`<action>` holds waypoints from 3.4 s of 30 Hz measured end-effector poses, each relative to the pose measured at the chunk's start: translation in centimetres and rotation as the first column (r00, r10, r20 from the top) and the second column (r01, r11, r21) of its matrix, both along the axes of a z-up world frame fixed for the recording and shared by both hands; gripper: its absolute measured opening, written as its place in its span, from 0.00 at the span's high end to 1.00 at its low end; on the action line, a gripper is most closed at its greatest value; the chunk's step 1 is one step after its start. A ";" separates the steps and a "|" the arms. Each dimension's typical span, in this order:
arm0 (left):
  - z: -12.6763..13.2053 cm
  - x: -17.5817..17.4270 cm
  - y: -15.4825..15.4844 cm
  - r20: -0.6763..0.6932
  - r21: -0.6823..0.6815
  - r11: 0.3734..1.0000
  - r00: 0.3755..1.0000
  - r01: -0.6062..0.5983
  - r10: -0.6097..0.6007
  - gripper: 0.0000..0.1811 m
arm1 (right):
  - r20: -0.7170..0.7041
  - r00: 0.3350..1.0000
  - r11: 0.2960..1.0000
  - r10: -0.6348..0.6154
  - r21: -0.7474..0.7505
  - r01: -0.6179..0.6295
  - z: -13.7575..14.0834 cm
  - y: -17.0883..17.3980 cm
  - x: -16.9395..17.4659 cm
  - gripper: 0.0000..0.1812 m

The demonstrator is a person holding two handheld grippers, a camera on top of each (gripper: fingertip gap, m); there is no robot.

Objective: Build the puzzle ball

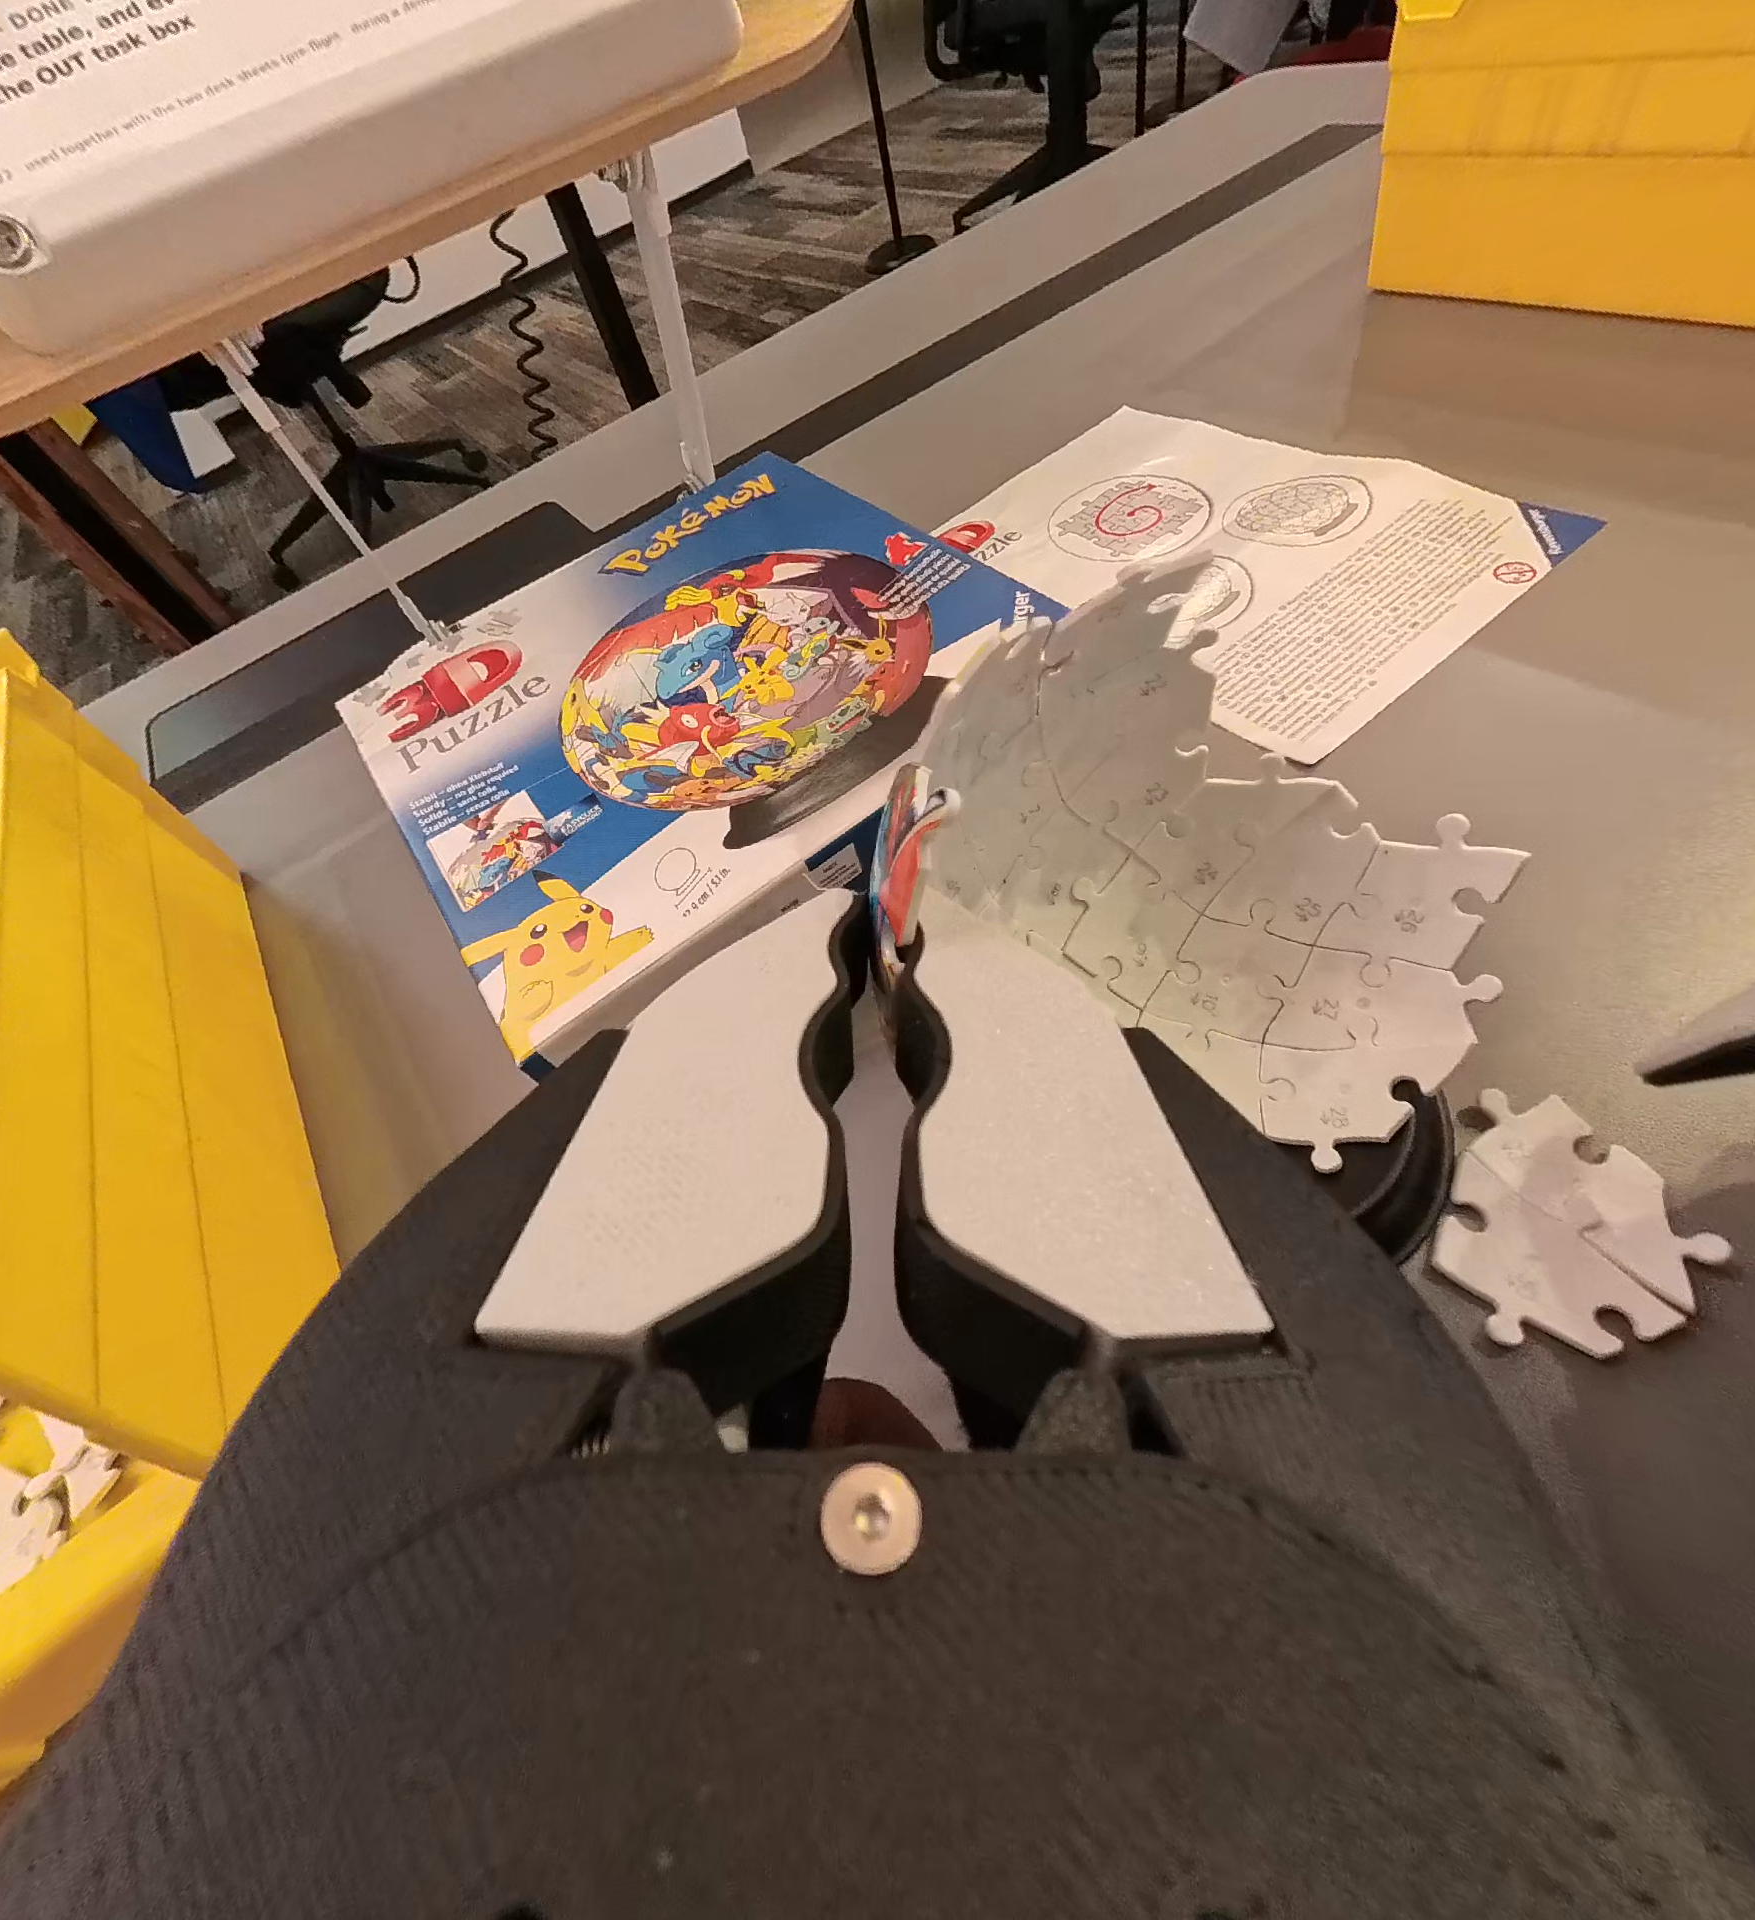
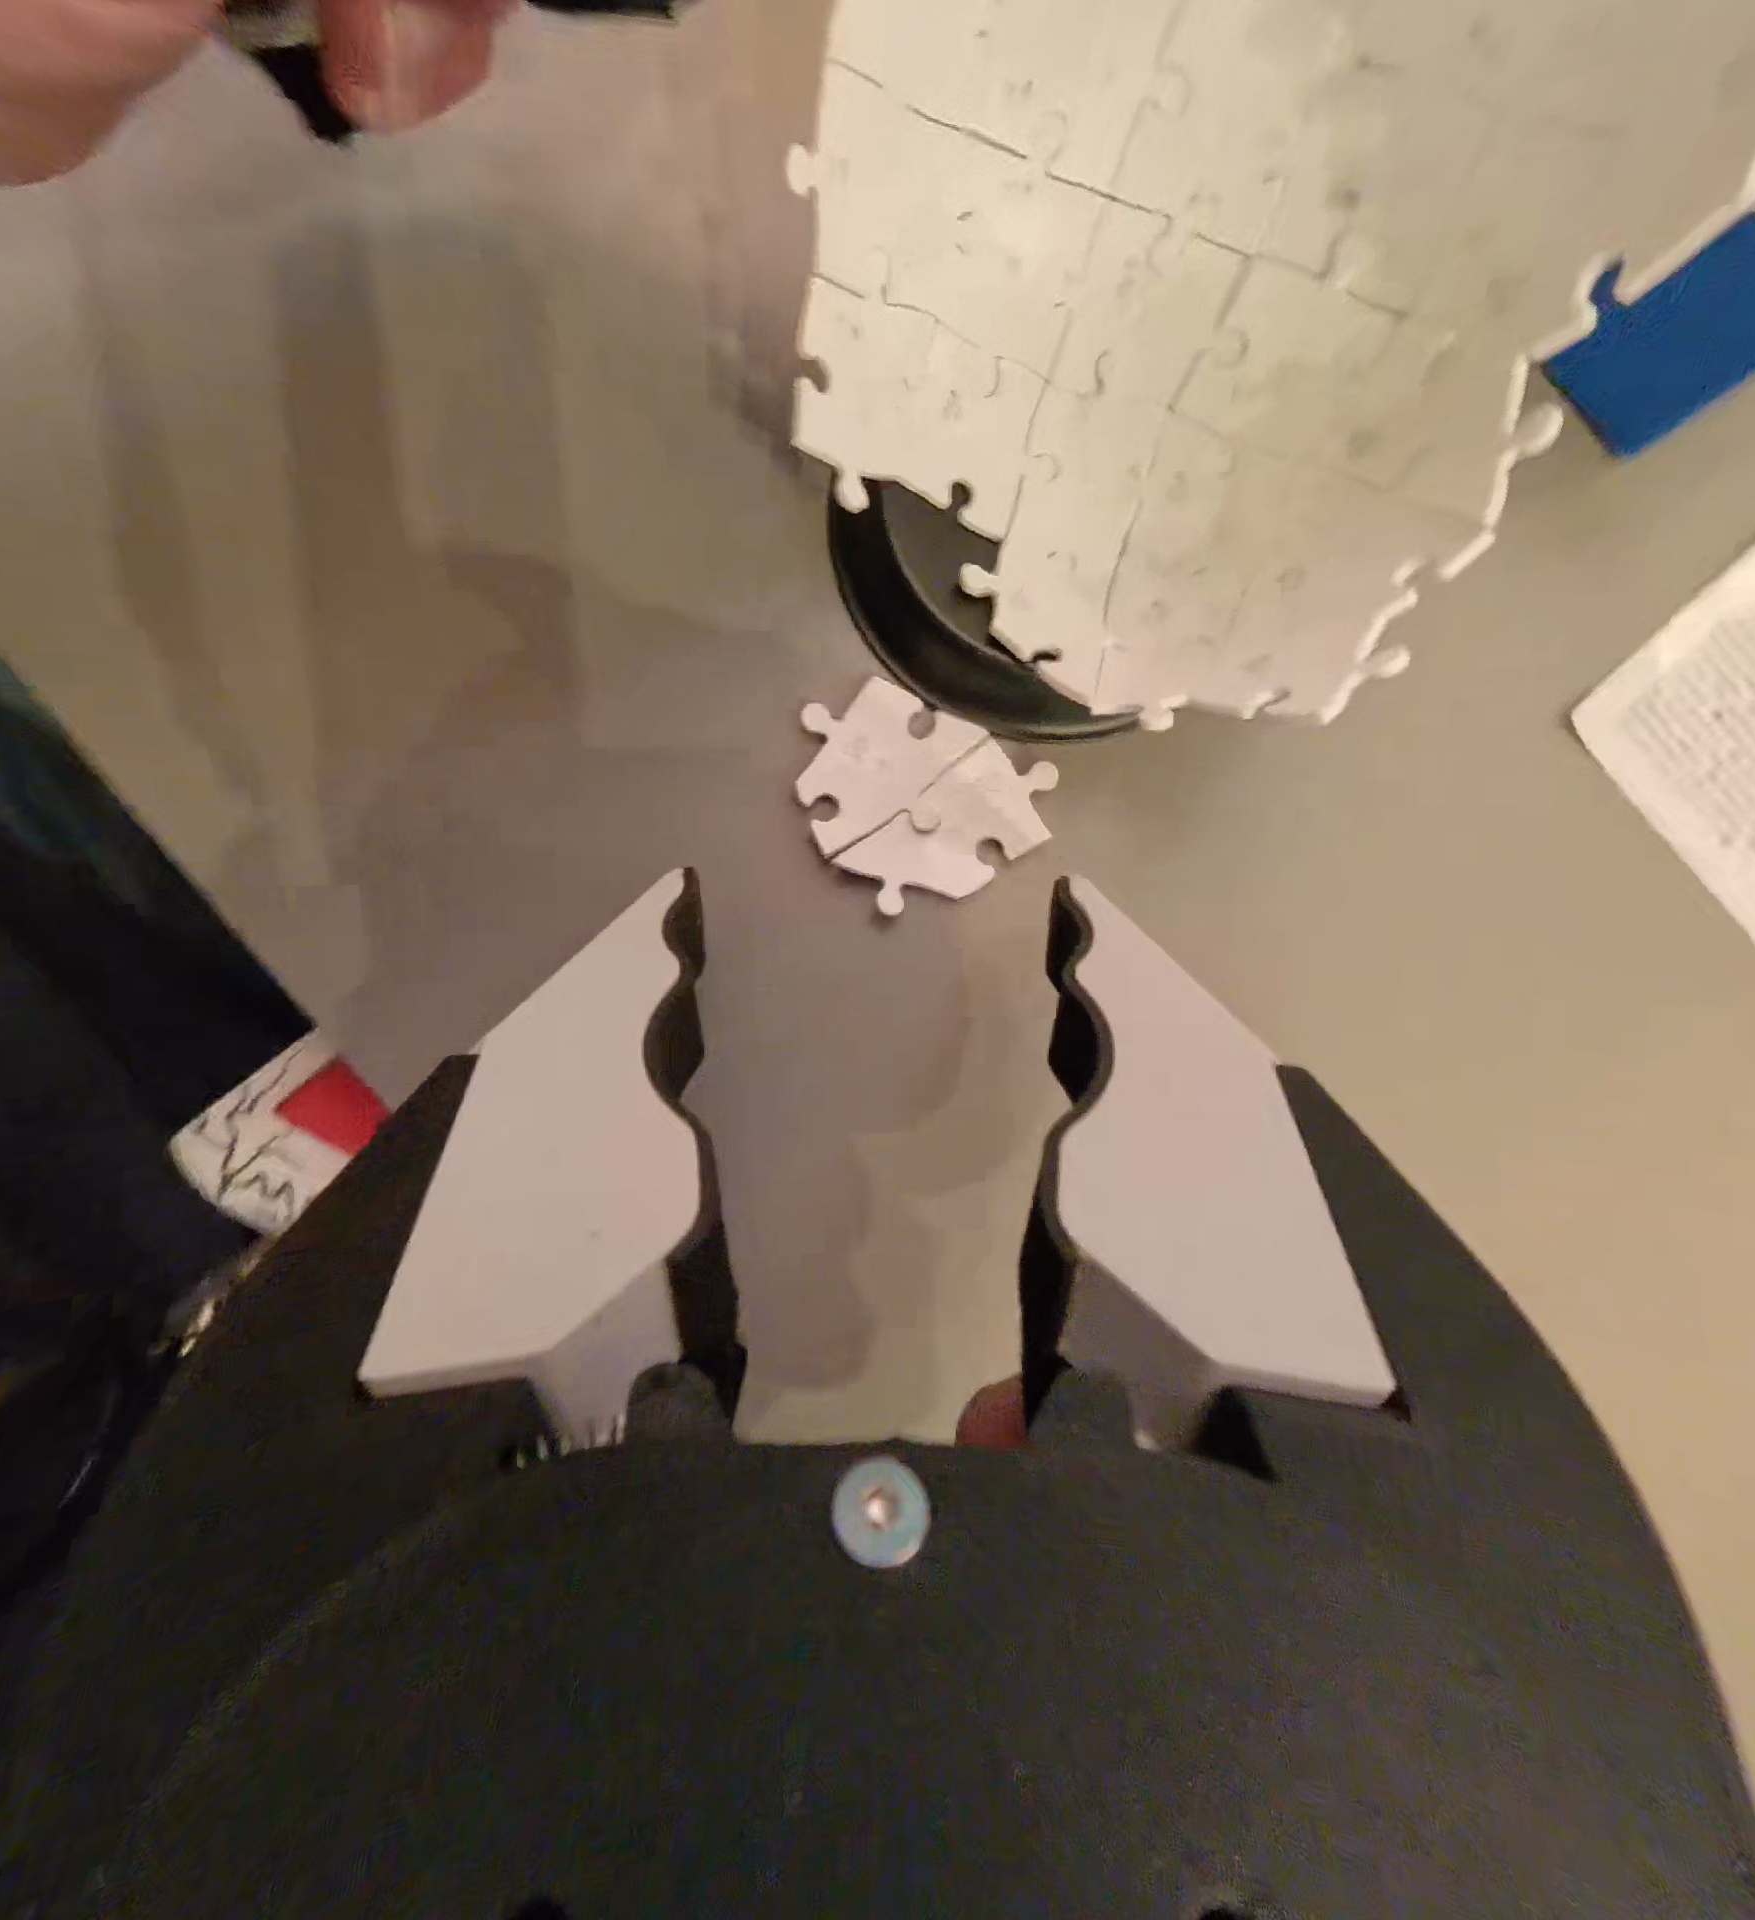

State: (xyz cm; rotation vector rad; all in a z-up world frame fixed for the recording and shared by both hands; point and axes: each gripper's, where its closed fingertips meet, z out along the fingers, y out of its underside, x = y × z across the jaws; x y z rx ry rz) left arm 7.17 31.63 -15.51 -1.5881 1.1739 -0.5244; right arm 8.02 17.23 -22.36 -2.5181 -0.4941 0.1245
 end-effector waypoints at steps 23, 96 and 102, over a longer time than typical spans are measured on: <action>0.0 0.1 -0.1 0.010 0.003 1.000 1.000 0.002 -0.002 0.99 | -0.059 0.978 0.978 0.202 0.063 -0.198 2.4 3.3 -1.1 0.80; 0.1 0.3 -0.3 0.011 0.016 1.000 1.000 0.004 -0.004 0.99 | 0.007 0.892 0.874 0.452 -0.201 -0.442 1.9 3.3 -0.8 0.79; 0.2 0.2 -0.3 0.012 0.019 1.000 1.000 0.001 -0.001 0.99 | -0.124 0.926 0.917 0.358 -0.143 -0.373 1.6 1.1 -3.7 0.80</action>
